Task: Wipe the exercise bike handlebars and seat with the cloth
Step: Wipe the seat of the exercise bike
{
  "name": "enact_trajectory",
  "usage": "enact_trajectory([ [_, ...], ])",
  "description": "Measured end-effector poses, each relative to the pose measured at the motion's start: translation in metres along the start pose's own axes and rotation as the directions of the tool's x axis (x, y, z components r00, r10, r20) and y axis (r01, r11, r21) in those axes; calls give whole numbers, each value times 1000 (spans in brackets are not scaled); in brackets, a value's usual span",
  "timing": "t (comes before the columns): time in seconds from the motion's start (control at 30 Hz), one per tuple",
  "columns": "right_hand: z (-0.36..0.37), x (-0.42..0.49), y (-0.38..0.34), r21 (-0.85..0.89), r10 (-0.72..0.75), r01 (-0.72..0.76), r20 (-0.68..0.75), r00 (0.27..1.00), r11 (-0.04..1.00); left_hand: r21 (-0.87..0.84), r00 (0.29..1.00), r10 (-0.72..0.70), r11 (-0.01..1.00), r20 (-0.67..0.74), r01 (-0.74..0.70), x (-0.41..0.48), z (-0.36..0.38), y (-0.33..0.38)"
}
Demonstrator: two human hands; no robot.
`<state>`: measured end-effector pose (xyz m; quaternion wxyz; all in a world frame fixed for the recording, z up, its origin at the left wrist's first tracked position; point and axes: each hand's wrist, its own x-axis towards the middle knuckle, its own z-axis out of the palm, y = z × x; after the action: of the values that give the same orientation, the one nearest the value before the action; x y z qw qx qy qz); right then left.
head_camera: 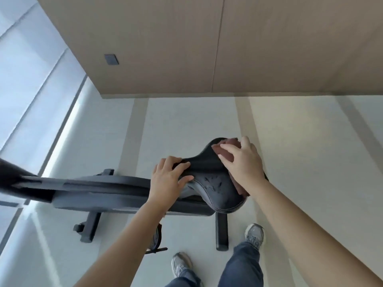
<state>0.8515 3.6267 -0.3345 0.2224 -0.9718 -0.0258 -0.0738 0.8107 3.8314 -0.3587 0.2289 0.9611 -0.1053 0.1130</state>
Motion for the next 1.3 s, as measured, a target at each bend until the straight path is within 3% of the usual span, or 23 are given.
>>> enact_trajectory([
  [0.1, 4, 30, -5, -100, 116, -115, 0, 993, 988, -21, 1000, 10, 1000, -14, -10, 2, 2, -5],
  [0.2, 1, 12, -10, -97, 98, -96, 21, 995, 991, -40, 1000, -10, 999, -18, 9, 3, 4, -7],
  [0.37, -4, -84, -24, -158, -168, 165, -4, 986, 974, -77, 1000, -16, 997, -9, 15, 2, 5, -10],
  [0.47, -5, -83, -30, -179, -290, 291, 34, 956, 940, -149, 999, -31, 988, 18, 33, 4, 3, -13],
  [0.57, -4, -62, -43, -222, -413, 444, 174, 894, 868, -215, 999, -11, 976, 49, 21, 7, -1, -19],
  [0.67, -9, -65, -34, -187, -452, 506, 269, 851, 842, -234, 996, 40, 972, 77, -21, 5, -2, -26],
  [0.8, -28, -92, -9, -117, -399, 430, 218, 891, 895, -292, 995, 8, 956, 101, 22, 3, -3, -27],
  [0.97, -6, -58, -47, -141, -325, 359, 218, 920, 923, -297, 994, -6, 954, 111, 39, 1, -5, -26],
  [1.3, -27, -95, -19, -114, -341, 374, 233, 911, 921, -365, 993, -61, 926, 98, 93, 2, -4, -25],
])
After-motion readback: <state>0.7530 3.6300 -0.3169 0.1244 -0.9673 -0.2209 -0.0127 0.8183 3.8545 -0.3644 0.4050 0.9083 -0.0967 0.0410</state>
